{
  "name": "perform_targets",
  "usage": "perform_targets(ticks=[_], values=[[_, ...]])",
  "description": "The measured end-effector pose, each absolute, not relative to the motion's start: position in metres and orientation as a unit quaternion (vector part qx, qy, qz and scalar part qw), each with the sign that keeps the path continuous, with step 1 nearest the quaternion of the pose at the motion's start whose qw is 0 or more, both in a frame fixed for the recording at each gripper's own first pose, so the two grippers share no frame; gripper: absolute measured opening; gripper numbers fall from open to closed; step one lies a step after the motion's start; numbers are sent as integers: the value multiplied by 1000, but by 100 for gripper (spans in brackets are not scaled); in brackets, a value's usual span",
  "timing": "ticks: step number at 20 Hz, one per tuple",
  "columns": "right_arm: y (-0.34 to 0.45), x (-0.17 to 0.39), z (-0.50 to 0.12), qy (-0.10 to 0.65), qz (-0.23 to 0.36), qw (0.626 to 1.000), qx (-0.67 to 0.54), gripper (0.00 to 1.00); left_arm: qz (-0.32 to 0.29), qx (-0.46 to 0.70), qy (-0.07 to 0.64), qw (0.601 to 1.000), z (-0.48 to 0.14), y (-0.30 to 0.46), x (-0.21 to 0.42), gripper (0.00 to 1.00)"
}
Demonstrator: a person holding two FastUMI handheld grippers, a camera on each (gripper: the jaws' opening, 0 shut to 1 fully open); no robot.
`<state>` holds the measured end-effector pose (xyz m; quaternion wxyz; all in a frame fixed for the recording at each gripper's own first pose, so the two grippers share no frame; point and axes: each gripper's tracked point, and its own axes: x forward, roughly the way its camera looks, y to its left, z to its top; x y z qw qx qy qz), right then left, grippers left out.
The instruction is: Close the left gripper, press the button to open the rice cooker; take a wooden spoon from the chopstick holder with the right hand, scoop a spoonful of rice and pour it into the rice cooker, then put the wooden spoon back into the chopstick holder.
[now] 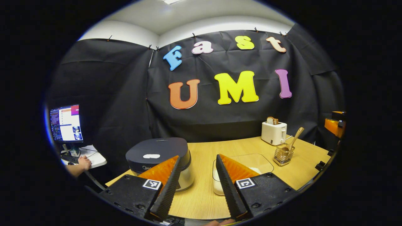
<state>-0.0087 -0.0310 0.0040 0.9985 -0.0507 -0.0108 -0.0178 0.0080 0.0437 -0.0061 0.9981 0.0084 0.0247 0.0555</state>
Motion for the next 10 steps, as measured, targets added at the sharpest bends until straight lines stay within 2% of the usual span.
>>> perform_targets(ticks=[1,2,3,5,9,10], values=[[-33,-8,5,-11,-19,999,-49,95,67,12,27,997,-5,53,11,55],[-37,-8,5,-12,-22,999,-47,95,73,18,32,997,-4,61,14,50],[-41,-7,5,-11,-25,999,-43,95,76,18,37,996,-3,69,17,38],[-47,-10,8,-11,-29,999,-32,95,81,3,54,995,-4,84,26,24],[-52,-12,14,-20,-30,999,-26,95,103,-32,87,990,-12,117,38,3],[-52,-13,15,-21,-29,999,-26,95,108,-43,100,988,-17,128,42,3]])
